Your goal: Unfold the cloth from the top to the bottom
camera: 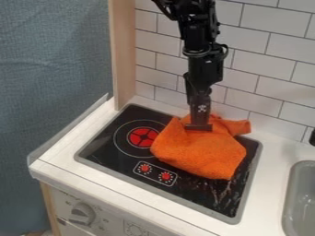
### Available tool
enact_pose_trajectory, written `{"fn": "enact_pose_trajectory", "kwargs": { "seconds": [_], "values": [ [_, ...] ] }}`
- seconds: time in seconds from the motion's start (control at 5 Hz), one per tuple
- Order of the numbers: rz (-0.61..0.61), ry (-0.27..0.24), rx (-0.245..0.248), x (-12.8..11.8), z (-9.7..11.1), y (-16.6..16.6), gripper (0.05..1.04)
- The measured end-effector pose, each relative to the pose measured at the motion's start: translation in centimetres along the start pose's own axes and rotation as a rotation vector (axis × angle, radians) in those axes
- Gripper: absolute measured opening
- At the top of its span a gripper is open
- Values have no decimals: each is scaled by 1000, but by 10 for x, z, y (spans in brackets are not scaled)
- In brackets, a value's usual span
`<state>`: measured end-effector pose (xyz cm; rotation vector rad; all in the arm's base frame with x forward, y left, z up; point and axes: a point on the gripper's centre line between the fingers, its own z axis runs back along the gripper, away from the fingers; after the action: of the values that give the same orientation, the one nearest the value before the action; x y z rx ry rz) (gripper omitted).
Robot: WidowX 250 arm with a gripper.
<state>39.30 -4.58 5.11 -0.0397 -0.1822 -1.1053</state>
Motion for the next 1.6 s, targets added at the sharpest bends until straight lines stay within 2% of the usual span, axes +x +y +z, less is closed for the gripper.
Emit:
{"fn": "enact_pose_trajectory", "kwargs": {
  "seconds": [0.2, 0.6, 0.8, 1.2, 1.6],
  "values": [
    [8, 21, -35, -5, -14, -5, 999],
    [-4, 99, -103, -11, -44, -4, 999],
    [-12, 107, -98, -4, -47, 2, 999],
    [-16, 87, -87, 2, -42, 7, 999],
    [-28, 99, -139, 3, -57, 8, 999]
  ]
}}
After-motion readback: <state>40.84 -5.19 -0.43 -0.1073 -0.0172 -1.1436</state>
